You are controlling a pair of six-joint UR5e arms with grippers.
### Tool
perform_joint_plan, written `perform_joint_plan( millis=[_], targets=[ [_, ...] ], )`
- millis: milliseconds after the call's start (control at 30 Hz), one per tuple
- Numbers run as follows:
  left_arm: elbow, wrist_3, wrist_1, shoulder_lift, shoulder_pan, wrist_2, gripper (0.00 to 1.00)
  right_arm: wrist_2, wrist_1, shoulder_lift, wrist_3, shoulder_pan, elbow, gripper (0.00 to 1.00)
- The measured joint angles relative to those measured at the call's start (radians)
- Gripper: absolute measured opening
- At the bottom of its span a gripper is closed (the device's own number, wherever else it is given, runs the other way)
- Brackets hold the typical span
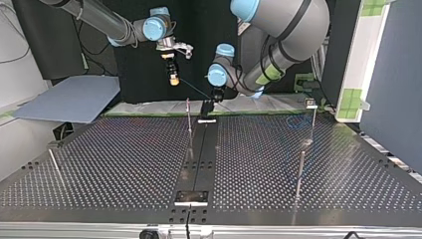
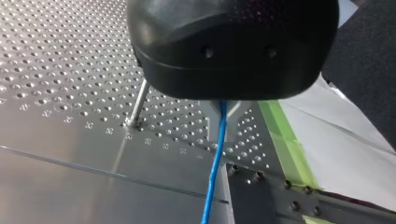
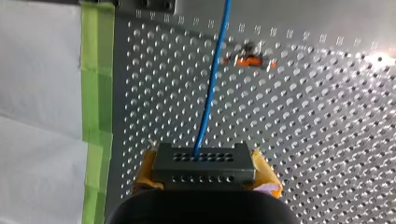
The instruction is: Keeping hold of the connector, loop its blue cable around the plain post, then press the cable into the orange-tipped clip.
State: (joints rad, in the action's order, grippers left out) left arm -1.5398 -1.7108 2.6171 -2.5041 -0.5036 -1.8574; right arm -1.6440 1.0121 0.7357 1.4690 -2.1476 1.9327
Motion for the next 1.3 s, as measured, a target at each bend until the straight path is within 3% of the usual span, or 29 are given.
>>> perform_joint_plan(
  millis=[600, 900, 1300],
  targets=[
    [0.0, 0.02, -0.051, 0.0, -0.038, -0.028, 0.03, -0.01, 0.004, 0.0, -0.008, 0.005, 0.0, 0.0],
    [0.0, 0.03, -0.09, 0.0, -0.047, -0.002, 0.24, -0.005, 0.01, 0.0, -0.007, 0.005, 0.0, 0.0],
    [0.0, 0.016, -0.092, -0.001, -0.044, 0.014, 0.31, 0.0, 0.01, 0.0, -0.007, 0.004, 0.0, 0.0]
  ],
)
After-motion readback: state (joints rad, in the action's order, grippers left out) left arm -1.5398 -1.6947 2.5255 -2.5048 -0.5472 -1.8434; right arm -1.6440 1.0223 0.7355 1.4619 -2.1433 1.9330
